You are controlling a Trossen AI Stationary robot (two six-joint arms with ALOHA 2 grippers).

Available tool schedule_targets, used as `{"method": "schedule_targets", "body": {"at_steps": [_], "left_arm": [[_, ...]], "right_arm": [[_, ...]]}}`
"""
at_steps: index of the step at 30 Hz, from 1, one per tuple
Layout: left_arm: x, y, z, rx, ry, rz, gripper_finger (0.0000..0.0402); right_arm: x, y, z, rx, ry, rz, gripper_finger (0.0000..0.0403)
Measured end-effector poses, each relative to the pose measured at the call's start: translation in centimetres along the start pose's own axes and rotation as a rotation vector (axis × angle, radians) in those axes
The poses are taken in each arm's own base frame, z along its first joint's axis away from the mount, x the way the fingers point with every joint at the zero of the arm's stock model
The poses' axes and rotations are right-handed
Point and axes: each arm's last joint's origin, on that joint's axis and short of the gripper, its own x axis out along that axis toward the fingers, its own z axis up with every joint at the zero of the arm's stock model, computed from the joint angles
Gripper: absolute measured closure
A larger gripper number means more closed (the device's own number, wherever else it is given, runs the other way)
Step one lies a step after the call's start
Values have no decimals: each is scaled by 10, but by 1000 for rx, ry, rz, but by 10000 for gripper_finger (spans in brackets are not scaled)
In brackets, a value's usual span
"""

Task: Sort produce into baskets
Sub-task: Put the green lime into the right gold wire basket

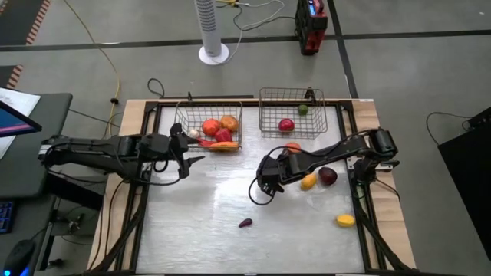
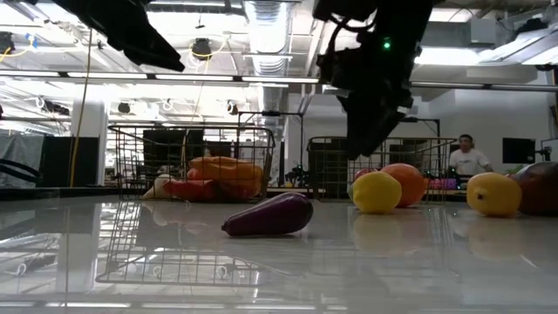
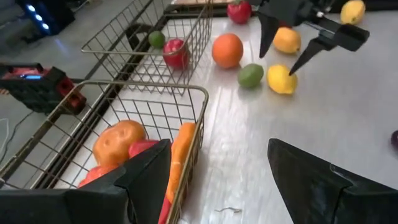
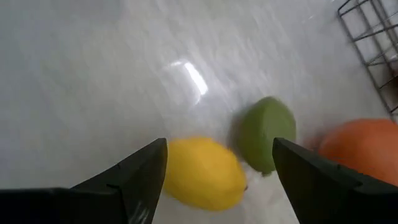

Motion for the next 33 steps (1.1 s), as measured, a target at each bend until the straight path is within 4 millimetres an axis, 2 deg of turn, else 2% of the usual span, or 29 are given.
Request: {"method": "schedule_targets", "body": {"at_steps": [8,13,19,26,33], "left_arm": [[5,-1,-1,20,20,2,145],[5,-1,-1,28,19,8,145],[5,-1,-1,28,19,8,145],[5,-1,-1,29,19,8,145],[5,-1,-1,32,19,8,145]], "right_arm": [[11,-18,8,22,-13,-74,85],[27,-27,-1,28,20,-98,85],[38,-25,-10,31,29,-47,95],[43,-27,-13,18,37,-45,138],[45,-32,-9,7,30,-46,220]]}}
